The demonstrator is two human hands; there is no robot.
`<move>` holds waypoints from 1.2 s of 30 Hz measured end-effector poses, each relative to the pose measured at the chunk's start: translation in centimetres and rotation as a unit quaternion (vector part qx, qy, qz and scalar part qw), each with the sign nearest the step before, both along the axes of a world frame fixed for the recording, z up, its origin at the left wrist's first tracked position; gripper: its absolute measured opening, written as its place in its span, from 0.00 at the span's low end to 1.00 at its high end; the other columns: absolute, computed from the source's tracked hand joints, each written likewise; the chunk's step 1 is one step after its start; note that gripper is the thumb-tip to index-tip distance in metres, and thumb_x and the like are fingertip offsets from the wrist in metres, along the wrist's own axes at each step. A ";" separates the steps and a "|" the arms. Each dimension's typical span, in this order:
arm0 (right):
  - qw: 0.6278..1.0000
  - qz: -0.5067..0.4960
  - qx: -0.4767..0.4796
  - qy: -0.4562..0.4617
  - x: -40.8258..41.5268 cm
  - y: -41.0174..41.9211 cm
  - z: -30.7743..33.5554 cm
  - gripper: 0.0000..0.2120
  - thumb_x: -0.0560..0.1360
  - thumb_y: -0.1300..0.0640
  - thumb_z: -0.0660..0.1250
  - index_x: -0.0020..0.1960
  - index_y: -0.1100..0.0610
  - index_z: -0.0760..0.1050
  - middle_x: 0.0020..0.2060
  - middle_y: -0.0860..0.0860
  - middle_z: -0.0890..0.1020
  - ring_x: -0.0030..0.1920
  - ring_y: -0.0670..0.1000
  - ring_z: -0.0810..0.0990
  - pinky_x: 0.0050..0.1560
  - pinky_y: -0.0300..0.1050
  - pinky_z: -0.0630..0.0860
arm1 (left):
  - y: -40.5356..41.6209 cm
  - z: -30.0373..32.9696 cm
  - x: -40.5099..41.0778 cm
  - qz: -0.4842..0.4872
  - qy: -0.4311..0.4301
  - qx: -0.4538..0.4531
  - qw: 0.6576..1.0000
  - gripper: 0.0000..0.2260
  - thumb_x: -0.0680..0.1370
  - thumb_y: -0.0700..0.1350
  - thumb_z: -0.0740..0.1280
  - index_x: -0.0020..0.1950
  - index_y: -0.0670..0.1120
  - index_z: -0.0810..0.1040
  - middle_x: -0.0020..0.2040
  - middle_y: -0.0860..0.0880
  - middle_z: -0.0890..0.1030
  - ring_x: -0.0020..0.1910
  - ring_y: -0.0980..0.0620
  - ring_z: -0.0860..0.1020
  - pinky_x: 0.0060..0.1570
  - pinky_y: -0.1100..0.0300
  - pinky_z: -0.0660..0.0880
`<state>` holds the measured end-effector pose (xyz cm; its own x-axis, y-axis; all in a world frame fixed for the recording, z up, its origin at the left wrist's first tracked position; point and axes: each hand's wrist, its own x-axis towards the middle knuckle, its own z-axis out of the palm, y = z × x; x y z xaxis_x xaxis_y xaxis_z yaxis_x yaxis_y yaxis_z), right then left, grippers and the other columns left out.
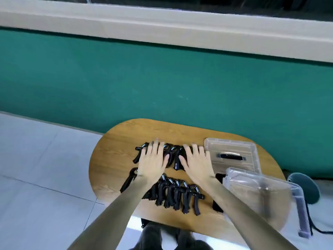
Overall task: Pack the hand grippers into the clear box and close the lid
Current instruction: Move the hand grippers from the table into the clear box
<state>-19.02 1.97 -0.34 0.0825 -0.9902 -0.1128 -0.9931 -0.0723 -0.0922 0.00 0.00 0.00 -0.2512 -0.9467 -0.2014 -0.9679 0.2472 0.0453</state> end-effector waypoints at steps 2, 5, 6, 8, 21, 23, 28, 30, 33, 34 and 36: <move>0.999 -0.005 0.035 -0.001 1.5 -0.2 -0.7 0.27 0.82 0.41 0.46 0.72 0.55 0.69 0.61 0.56 0.77 0.56 0.59 0.76 0.53 0.56 0.74 | 0.1 -1.3 2.0 0.018 0.004 0.035 0.999 0.30 0.83 0.58 0.43 0.78 0.43 0.65 0.76 0.42 0.70 0.70 0.42 0.71 0.62 0.46 0.71; 1.000 -0.001 0.028 0.010 3.7 -0.1 -3.5 0.28 0.82 0.41 0.46 0.72 0.55 0.69 0.61 0.56 0.77 0.56 0.59 0.77 0.52 0.57 0.76 | 0.8 -5.7 5.2 0.012 -0.010 0.029 0.999 0.31 0.83 0.58 0.43 0.79 0.43 0.65 0.76 0.41 0.70 0.66 0.42 0.75 0.58 0.46 0.74; 0.999 -0.001 0.038 0.009 4.5 -0.3 -4.3 0.27 0.82 0.41 0.46 0.72 0.55 0.69 0.61 0.56 0.77 0.56 0.59 0.77 0.52 0.56 0.76 | 1.1 -7.0 6.0 0.013 -0.006 0.044 0.999 0.31 0.83 0.58 0.45 0.79 0.42 0.66 0.76 0.41 0.70 0.65 0.41 0.76 0.56 0.46 0.75; 0.999 -0.002 0.047 0.010 5.8 -0.6 -5.8 0.27 0.82 0.42 0.46 0.71 0.55 0.69 0.61 0.55 0.77 0.55 0.59 0.77 0.51 0.56 0.76 | 1.4 -9.3 7.7 0.018 0.003 0.055 0.998 0.30 0.82 0.58 0.47 0.78 0.42 0.66 0.76 0.40 0.70 0.62 0.41 0.77 0.53 0.45 0.76; 0.995 -0.015 0.095 -0.003 10.3 -4.3 -21.5 0.23 0.81 0.43 0.57 0.71 0.55 0.68 0.66 0.57 0.73 0.64 0.61 0.73 0.59 0.61 0.74 | 1.7 -25.1 13.7 0.069 0.008 0.131 0.989 0.34 0.82 0.63 0.47 0.83 0.44 0.55 0.81 0.40 0.59 0.76 0.37 0.65 0.67 0.34 0.69; 0.995 -0.014 0.095 -0.014 11.0 -4.8 -23.1 0.25 0.81 0.43 0.57 0.73 0.55 0.67 0.68 0.57 0.72 0.67 0.62 0.71 0.62 0.62 0.73 | 2.1 -26.7 14.1 0.079 0.018 0.133 0.988 0.34 0.83 0.65 0.45 0.84 0.47 0.47 0.83 0.40 0.53 0.78 0.36 0.61 0.70 0.32 0.66; 0.998 -0.028 0.059 -0.025 12.8 -7.2 -26.2 0.29 0.82 0.42 0.57 0.79 0.52 0.59 0.76 0.58 0.62 0.77 0.64 0.59 0.72 0.67 0.63 | 2.7 -29.6 14.6 0.081 0.030 0.125 0.988 0.33 0.84 0.65 0.43 0.83 0.51 0.37 0.83 0.42 0.43 0.79 0.36 0.57 0.71 0.32 0.65; 0.996 -0.056 0.065 -0.014 12.4 -7.8 -27.6 0.31 0.81 0.42 0.57 0.81 0.50 0.54 0.80 0.59 0.56 0.79 0.65 0.54 0.74 0.68 0.59 | 3.0 -30.5 14.8 0.082 0.038 0.120 0.989 0.32 0.84 0.62 0.45 0.82 0.51 0.36 0.83 0.42 0.42 0.79 0.35 0.59 0.68 0.34 0.70; 0.995 -0.069 0.077 0.017 11.7 -7.9 -29.2 0.35 0.80 0.43 0.60 0.82 0.48 0.49 0.81 0.59 0.50 0.79 0.67 0.52 0.75 0.70 0.56 | 3.2 -31.1 14.8 0.080 0.046 0.091 0.992 0.33 0.84 0.58 0.52 0.83 0.50 0.39 0.83 0.42 0.43 0.74 0.35 0.66 0.61 0.40 0.76; 0.995 -0.066 0.076 0.025 11.7 -7.8 -29.5 0.36 0.80 0.44 0.61 0.82 0.49 0.49 0.81 0.60 0.49 0.79 0.67 0.53 0.75 0.70 0.56 | 3.2 -31.1 14.8 0.079 0.045 0.081 0.993 0.33 0.84 0.57 0.54 0.83 0.50 0.39 0.83 0.42 0.45 0.72 0.35 0.69 0.58 0.41 0.77; 0.995 -0.062 0.070 0.039 11.9 -7.6 -29.8 0.38 0.78 0.47 0.64 0.82 0.50 0.50 0.81 0.61 0.50 0.78 0.68 0.55 0.74 0.71 0.56 | 3.3 -31.4 14.7 0.075 0.042 0.065 0.994 0.35 0.84 0.55 0.57 0.83 0.50 0.39 0.83 0.41 0.45 0.65 0.38 0.73 0.53 0.44 0.78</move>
